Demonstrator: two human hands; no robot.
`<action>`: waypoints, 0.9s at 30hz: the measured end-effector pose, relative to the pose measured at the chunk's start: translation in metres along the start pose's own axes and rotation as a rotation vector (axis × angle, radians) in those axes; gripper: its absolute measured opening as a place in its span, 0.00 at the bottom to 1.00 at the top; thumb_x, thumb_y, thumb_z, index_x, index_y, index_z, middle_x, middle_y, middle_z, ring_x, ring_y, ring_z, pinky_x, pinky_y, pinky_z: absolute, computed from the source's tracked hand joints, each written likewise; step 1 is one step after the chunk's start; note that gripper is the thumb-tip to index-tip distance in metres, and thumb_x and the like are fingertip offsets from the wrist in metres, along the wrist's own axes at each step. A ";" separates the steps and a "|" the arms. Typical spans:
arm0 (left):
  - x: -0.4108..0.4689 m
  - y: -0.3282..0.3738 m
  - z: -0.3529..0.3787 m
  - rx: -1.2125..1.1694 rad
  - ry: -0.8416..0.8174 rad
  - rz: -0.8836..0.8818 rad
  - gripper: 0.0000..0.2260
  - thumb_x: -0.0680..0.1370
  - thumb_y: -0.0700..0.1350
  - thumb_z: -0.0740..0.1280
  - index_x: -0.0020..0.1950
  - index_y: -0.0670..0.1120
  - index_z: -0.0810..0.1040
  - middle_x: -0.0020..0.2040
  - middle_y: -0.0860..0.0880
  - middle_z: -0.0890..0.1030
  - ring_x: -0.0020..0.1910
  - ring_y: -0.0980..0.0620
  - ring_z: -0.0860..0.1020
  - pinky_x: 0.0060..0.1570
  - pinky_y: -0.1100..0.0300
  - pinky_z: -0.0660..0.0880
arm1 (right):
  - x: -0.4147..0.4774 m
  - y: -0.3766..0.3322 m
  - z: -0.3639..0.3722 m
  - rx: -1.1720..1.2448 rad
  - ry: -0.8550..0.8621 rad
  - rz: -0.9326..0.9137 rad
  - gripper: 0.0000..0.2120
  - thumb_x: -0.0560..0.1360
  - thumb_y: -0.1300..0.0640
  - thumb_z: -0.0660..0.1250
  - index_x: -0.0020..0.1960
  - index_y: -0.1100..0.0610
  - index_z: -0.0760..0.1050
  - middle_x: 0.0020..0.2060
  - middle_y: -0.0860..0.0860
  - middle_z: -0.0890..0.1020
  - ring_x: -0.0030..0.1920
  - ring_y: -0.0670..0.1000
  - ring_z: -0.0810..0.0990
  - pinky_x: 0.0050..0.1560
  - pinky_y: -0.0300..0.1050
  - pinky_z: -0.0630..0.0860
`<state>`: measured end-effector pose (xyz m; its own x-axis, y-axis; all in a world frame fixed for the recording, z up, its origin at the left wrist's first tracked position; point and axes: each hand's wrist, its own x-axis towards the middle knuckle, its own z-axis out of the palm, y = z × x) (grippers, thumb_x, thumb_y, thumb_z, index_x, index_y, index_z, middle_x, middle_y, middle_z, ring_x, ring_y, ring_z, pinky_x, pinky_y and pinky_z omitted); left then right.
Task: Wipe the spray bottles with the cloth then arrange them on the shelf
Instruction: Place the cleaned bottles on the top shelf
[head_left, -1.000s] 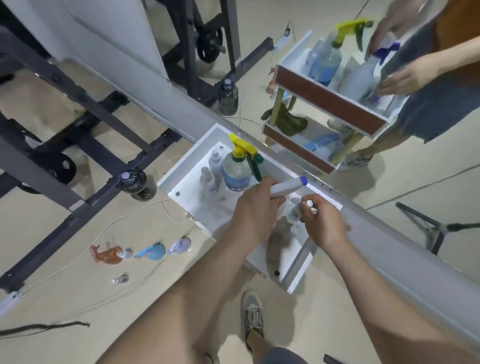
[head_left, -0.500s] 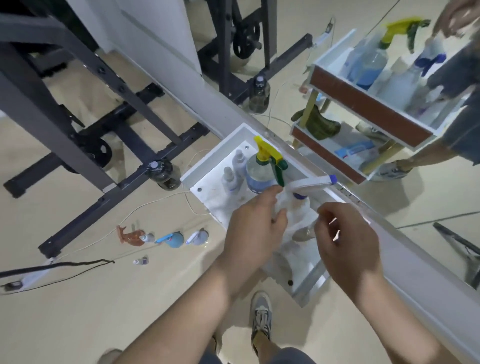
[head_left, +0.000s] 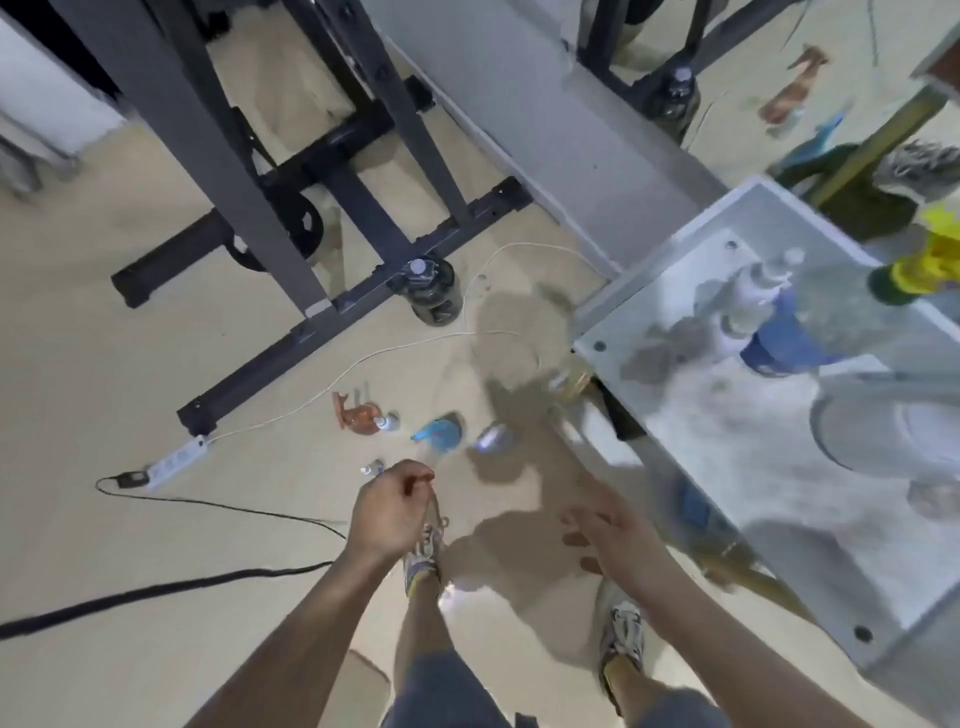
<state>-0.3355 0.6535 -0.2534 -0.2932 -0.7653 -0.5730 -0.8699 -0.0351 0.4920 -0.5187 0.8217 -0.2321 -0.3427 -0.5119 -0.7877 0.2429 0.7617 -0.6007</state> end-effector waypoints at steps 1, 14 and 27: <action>0.025 -0.019 -0.002 0.015 -0.017 -0.017 0.09 0.78 0.40 0.64 0.53 0.45 0.83 0.51 0.48 0.85 0.54 0.48 0.81 0.52 0.63 0.70 | 0.019 0.005 0.017 -0.014 0.009 0.018 0.14 0.79 0.56 0.65 0.65 0.49 0.71 0.45 0.49 0.83 0.44 0.51 0.82 0.46 0.49 0.78; 0.337 -0.236 0.129 0.399 -0.279 0.292 0.23 0.77 0.46 0.68 0.71 0.43 0.69 0.65 0.41 0.75 0.63 0.40 0.73 0.62 0.50 0.70 | 0.352 0.119 0.209 -0.840 0.150 0.061 0.37 0.76 0.60 0.64 0.79 0.45 0.52 0.76 0.55 0.58 0.76 0.57 0.55 0.66 0.52 0.66; 0.382 -0.210 0.189 0.338 -0.277 0.367 0.13 0.82 0.51 0.58 0.62 0.46 0.75 0.51 0.42 0.82 0.51 0.38 0.79 0.50 0.49 0.75 | 0.445 0.153 0.189 -0.569 0.477 0.048 0.11 0.76 0.45 0.68 0.50 0.53 0.78 0.42 0.53 0.79 0.44 0.58 0.80 0.41 0.48 0.73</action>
<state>-0.3394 0.4903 -0.6996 -0.6534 -0.4901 -0.5769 -0.7567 0.4437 0.4802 -0.4622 0.6353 -0.7004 -0.7318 -0.3436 -0.5886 -0.1954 0.9332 -0.3017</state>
